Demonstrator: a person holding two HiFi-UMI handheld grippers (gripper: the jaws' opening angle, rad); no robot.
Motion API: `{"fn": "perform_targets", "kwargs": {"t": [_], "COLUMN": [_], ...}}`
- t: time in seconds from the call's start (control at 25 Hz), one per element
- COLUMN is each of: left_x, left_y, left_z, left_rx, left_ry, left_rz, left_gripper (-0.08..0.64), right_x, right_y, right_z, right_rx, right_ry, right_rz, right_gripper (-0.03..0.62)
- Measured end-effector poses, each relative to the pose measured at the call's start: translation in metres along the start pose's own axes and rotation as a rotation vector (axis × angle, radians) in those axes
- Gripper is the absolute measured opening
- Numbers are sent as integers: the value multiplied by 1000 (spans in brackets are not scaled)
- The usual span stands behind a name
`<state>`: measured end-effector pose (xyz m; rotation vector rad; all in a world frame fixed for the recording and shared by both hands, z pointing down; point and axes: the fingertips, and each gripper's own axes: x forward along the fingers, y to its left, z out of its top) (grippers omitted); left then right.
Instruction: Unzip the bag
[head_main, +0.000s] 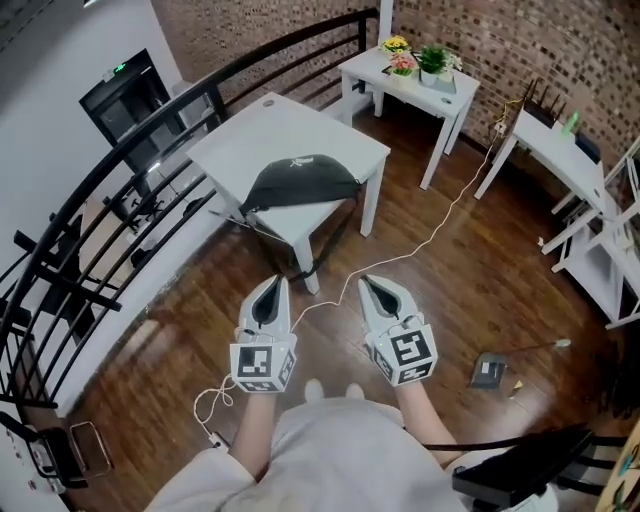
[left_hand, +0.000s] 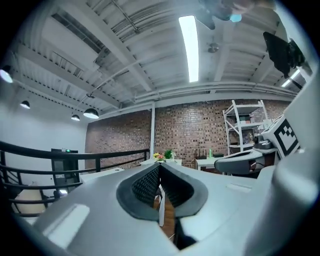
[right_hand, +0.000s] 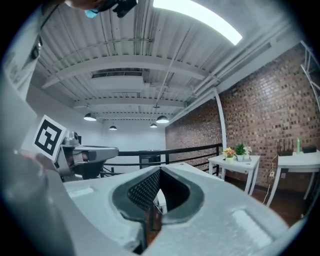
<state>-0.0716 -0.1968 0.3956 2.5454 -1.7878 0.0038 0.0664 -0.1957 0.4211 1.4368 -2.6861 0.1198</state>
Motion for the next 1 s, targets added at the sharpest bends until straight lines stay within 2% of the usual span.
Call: {"fn": "perform_targets", "kwargs": {"t": [0.2,0.36,0.68,1.0], "left_x": [-20,-29,-40,-49], "left_y": [-1,6,21,33], "left_z": [8,1,8,12], "left_rx": [10,-2,11,21], "left_ry": [-40,-40,-53,-54], "left_rz": [-5,2,-1,-7], "left_gripper": [18,18,18,18], "right_x": [-2,4,12,15], "right_y": [32,47,60,80], "right_z": [-7,-7,16,17], "right_rx": [-13,-33,-58,-56], "right_ry": [19,28,-25,-26], "right_rz": [26,38,18,17], "right_gripper": [-8,-8,-8,-8]}}
